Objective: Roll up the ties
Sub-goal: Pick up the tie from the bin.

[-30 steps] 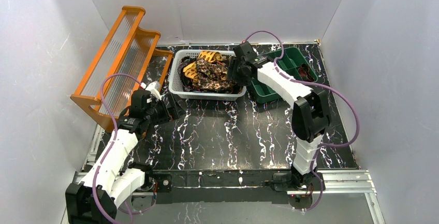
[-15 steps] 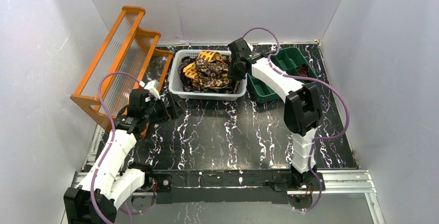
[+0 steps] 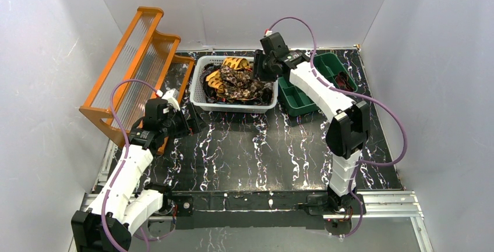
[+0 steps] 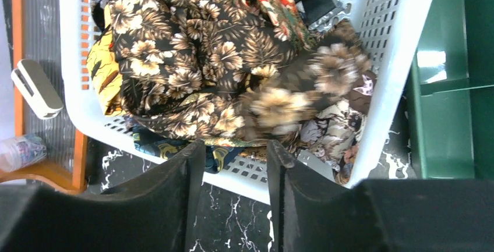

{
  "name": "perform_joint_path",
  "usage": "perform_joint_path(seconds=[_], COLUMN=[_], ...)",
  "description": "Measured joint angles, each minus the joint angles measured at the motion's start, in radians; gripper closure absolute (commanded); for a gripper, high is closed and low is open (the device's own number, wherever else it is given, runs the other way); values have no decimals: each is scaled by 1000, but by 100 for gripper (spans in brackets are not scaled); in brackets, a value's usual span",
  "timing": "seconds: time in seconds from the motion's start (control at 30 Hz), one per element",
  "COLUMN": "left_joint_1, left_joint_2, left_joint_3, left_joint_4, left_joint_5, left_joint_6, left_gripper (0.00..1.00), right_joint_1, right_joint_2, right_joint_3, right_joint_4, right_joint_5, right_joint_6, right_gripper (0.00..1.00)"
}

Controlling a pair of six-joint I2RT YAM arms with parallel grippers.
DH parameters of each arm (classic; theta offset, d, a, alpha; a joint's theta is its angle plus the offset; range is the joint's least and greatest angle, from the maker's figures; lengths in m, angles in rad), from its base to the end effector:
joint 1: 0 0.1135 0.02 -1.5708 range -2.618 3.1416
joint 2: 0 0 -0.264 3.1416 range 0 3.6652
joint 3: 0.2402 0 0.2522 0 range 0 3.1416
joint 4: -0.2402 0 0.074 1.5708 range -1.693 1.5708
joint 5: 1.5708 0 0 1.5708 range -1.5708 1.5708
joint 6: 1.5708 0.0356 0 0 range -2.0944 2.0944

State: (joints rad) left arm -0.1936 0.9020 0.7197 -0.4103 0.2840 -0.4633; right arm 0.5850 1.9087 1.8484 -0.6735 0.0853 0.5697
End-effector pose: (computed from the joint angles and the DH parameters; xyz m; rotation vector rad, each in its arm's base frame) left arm 0.1922 -0.0478 0.2748 -0.1305 2.2133 -0.6787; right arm 0.3660 0.2388 0.3344 0.0267 2.3519 0.4868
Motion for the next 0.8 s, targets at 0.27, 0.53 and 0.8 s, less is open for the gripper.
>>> perform_joint_path(seconds=[0.27,0.53,0.8], left_joint_1=[0,0,0], left_joint_2=[3,5,7], left_joint_3=[0,0,0], left_joint_4=[-3,-10,-10], left_joint_5=[0,0,1], left_joint_6=[0,4,11], left_gripper=[2,2,2], right_joint_1=[0,-5,-47], right_joint_2=[45,60,69], right_joint_3=[-5,13,56], right_joint_4=[-13,-37,-39], right_joint_5=[-54,50,91], right_joint_6=[-26,-89,-212], right_gripper=[38,29,15])
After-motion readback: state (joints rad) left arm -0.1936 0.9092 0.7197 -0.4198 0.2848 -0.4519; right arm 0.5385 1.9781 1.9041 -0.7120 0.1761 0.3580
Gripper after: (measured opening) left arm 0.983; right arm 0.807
